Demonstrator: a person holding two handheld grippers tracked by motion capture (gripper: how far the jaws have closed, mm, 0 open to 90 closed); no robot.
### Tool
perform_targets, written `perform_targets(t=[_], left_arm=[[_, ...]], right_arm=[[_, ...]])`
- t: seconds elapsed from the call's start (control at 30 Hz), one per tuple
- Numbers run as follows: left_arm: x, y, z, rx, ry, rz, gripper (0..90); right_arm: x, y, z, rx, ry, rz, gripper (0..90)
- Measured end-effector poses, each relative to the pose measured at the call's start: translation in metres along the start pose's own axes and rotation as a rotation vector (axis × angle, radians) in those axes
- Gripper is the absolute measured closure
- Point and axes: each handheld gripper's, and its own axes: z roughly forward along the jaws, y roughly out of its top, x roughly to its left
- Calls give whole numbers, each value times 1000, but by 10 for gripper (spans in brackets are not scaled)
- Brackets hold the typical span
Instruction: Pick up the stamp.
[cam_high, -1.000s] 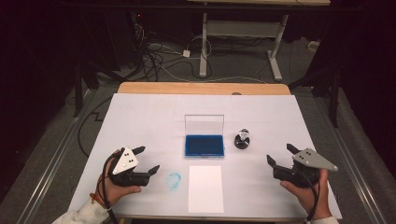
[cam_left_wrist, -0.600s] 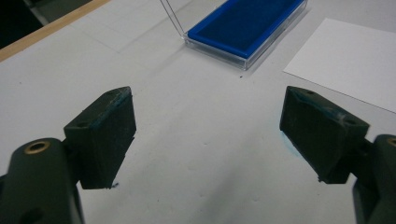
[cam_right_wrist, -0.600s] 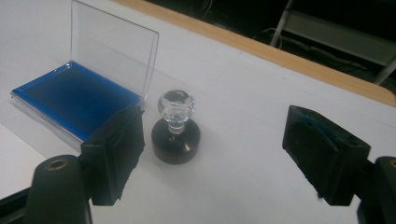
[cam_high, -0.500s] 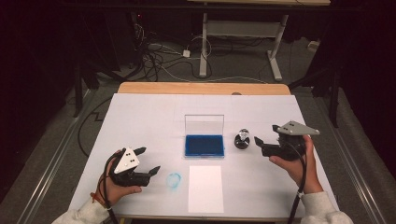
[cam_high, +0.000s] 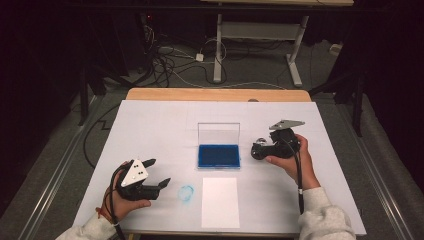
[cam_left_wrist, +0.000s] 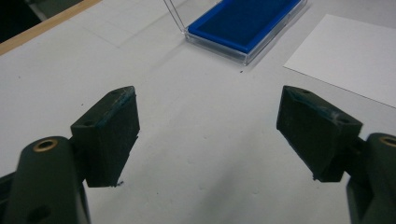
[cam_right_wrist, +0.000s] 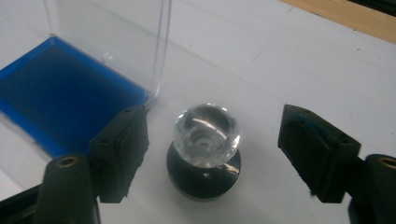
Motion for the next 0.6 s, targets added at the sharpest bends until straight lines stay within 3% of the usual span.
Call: perform_targets(t=[0.1,0.2,0.37,0.6], left_arm=[[1,-1,0,1,-3,-7,207],[0,-1,0,11,-5,-2,207],[-2,-1,1,17,-9,10,209],[-3,0,3,30,-22,18,209]], right_arm=[[-3,-3,5,5,3,-5,362],[-4,-6,8,11,-5,-5,366],[-3,-6,9,-21,-14,-31,517],[1,-5,12,-3,14,-57,562]])
